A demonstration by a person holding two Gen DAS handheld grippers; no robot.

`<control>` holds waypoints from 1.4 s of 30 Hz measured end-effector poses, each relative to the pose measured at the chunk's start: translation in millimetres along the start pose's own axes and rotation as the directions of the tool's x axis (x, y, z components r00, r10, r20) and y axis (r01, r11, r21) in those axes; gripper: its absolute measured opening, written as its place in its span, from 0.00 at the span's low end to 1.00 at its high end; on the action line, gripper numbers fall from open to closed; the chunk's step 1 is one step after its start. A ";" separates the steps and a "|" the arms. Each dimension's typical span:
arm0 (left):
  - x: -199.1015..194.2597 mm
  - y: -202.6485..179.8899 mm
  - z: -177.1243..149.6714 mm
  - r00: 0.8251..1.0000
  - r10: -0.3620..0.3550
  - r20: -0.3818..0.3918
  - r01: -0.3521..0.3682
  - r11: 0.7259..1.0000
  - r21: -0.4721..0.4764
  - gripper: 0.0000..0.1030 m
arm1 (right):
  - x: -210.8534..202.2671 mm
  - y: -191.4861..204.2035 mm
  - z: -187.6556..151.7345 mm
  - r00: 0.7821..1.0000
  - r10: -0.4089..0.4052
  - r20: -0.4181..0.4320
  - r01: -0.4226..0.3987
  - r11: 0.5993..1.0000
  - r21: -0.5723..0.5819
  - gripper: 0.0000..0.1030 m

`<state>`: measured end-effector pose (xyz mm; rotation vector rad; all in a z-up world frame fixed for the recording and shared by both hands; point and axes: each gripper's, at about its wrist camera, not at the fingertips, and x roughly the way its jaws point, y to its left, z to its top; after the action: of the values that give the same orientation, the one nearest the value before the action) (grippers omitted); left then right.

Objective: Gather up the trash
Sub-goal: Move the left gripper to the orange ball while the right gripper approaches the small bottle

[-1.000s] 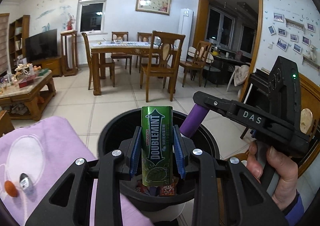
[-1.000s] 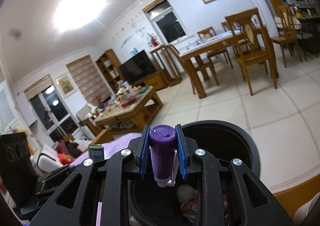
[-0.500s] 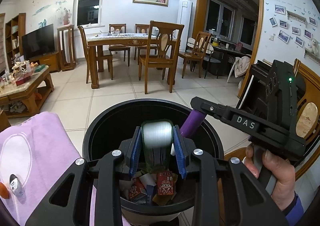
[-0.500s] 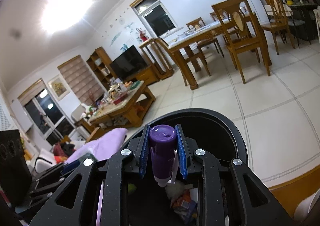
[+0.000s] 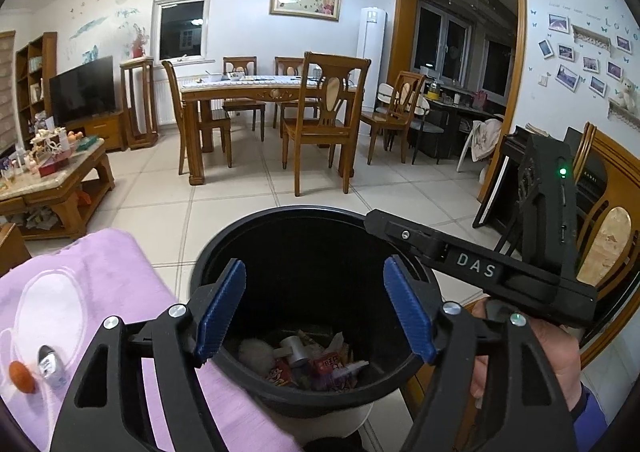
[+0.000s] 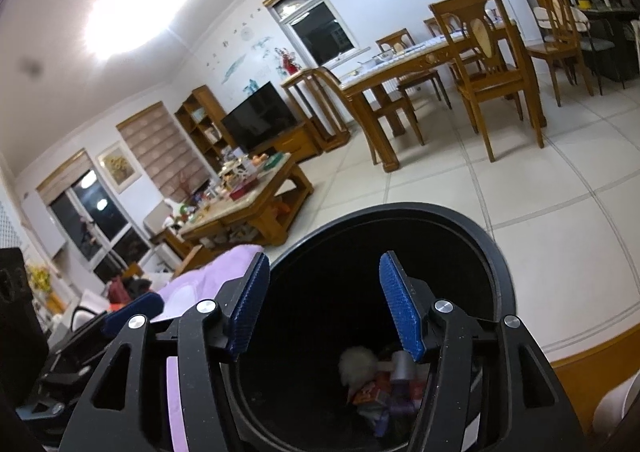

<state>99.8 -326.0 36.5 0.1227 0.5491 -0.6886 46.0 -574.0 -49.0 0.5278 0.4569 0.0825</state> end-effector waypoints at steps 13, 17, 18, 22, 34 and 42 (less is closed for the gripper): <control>-81.4 132.4 -34.2 0.974 0.211 -0.079 -0.220 0.967 -0.127 0.70 | 47.6 133.2 -26.9 0.986 0.106 -0.129 -0.128 0.977 -0.173 0.61; -93.6 181.6 -49.4 0.948 0.262 -0.181 -0.288 0.947 -0.140 0.69 | 76.2 190.4 -46.5 0.969 0.130 -0.209 -0.177 0.957 -0.228 0.61; -94.3 194.5 -53.5 0.939 0.269 -0.217 -0.301 0.945 -0.131 0.69 | 84.5 205.9 -53.5 0.963 0.131 -0.235 -0.189 0.950 -0.247 0.61; -87.2 228.5 -64.5 0.908 0.276 -0.316 -0.321 0.942 -0.097 0.68 | 115.6 259.4 -75.7 0.938 0.110 -0.329 -0.223 0.918 -0.328 0.61; -49.4 274.8 -89.4 0.875 0.179 -0.451 -0.209 0.978 -0.017 0.35 | 210.8 348.6 -146.9 0.860 -0.145 -0.489 -0.195 0.793 -0.577 0.61; -49.5 279.2 -91.7 0.880 0.182 -0.439 -0.213 0.977 -0.022 0.33 | 241.2 357.3 -160.7 0.839 -0.190 -0.511 -0.202 0.762 -0.615 0.60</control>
<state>204.6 -56.4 -35.4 0.2686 0.9768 -0.4384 205.6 -144.2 -88.6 -0.2161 0.9473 0.3977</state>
